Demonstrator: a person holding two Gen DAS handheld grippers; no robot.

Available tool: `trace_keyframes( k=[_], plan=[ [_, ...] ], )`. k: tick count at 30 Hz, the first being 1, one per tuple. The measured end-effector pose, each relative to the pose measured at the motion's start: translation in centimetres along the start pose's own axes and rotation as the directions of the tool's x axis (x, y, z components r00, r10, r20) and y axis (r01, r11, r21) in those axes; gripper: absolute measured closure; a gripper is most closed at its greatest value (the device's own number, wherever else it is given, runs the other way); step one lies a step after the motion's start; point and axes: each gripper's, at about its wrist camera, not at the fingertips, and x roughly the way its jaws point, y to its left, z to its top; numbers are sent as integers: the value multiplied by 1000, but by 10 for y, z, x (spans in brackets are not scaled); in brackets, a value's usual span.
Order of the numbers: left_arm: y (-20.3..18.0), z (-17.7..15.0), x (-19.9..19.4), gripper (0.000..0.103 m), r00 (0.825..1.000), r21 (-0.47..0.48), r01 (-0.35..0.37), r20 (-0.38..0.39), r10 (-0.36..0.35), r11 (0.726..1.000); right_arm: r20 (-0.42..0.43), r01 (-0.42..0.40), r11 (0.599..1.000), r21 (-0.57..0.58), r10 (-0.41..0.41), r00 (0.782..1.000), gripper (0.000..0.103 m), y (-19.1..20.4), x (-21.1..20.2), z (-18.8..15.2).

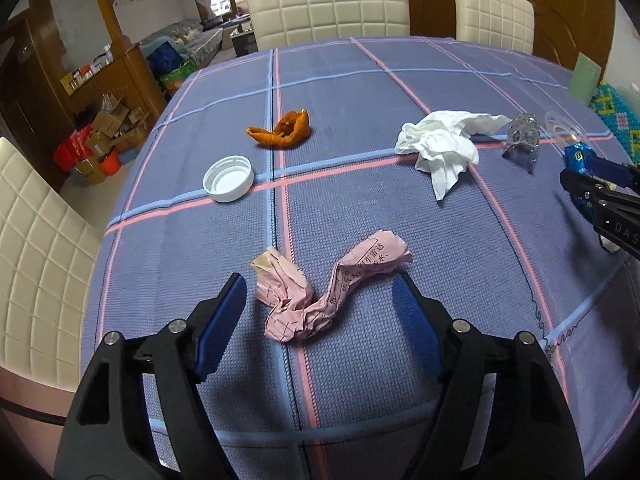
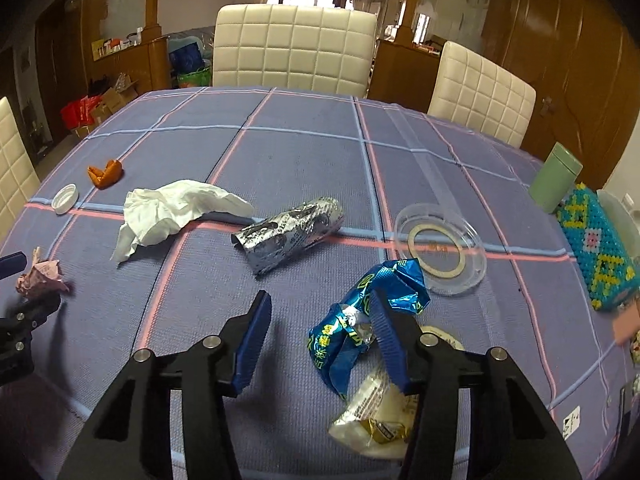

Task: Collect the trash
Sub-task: 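Grasp the pink paper with the left tool while the right tool grasps the blue wrapper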

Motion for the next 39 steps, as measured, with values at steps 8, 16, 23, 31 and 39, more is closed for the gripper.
trace_keyframes(
  k=[8, 16, 23, 31, 39],
  plan=[
    [-1, -1, 1, 58, 999, -9, 44, -7, -44, 999, 12, 104, 995, -6, -104, 995, 78, -2, -1, -5],
    [1, -8, -5, 62, 999, -18, 53, -11, -54, 998, -9, 99, 992, 72, -99, 995, 77, -18, -12, -15],
    [-8, -7, -8, 62, 999, 3, 52, -5, -52, 999, 19, 101, 989, 106, -103, 994, 50, -23, -23, -20],
    [-13, -3, -4, 62, 998, 19, 55, 4, -55, 998, -17, 72, 989, 127, -71, 997, 42, -28, -9, -22],
    [-7, -5, -5, 70, 998, 16, 66, 7, -66, 998, -14, -107, 987, 122, 109, 994, 78, -15, -7, -22]
  ],
)
